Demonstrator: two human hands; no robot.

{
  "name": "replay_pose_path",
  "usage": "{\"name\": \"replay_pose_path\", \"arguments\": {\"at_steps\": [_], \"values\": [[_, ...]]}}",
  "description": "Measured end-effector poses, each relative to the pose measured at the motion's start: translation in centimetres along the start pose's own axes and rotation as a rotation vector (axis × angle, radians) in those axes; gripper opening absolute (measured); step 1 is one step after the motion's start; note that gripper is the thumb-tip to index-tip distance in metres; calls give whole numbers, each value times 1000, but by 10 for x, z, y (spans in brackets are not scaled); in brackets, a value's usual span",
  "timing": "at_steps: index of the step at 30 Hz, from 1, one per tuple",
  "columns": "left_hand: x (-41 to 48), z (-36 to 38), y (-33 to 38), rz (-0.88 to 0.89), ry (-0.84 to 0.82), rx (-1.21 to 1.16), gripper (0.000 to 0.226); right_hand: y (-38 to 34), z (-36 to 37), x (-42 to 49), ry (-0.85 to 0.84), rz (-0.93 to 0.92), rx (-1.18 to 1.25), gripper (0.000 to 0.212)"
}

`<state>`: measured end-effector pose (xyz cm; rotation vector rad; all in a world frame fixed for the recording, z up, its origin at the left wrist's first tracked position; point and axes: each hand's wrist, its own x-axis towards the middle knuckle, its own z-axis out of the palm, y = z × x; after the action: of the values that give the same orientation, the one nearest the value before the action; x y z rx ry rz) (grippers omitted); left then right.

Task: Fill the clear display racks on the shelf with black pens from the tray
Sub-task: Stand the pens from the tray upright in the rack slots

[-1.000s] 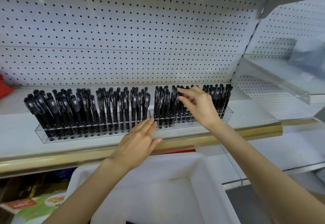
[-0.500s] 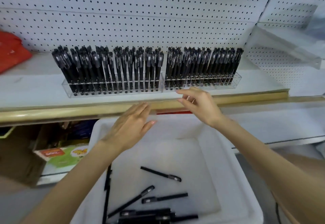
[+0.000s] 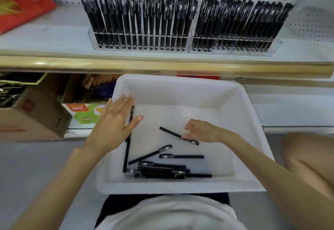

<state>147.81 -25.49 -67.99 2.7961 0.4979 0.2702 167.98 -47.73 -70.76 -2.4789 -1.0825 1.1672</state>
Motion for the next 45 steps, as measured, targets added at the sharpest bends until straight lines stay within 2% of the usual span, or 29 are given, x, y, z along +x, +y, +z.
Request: {"name": "replay_pose_path", "arguments": {"at_steps": [7,14,20,25,28,31,39,45], "values": [[-33,7,0,-112,72,-276,72,-10,27,6,-46,-65,114,52],[-40,12,0,-119,65,-252,81,-41,50,19,-146,-226,48,41],[-42,16,-2,-147,74,-249,80,-55,57,15,-296,-216,-25,44],[-43,18,0,-160,86,-261,79,-60,57,2,-395,-221,-39,67],[-42,17,0,-169,89,-267,78,-63,57,-6,-438,-238,-43,59],[-42,16,2,-171,92,-277,69,-64,57,-10,-463,-244,-53,48],[-43,13,4,-186,87,-308,68,-61,63,-13,-520,-215,-25,49],[-43,11,6,-188,84,-304,69,-55,73,-13,-496,-145,102,68]]}}
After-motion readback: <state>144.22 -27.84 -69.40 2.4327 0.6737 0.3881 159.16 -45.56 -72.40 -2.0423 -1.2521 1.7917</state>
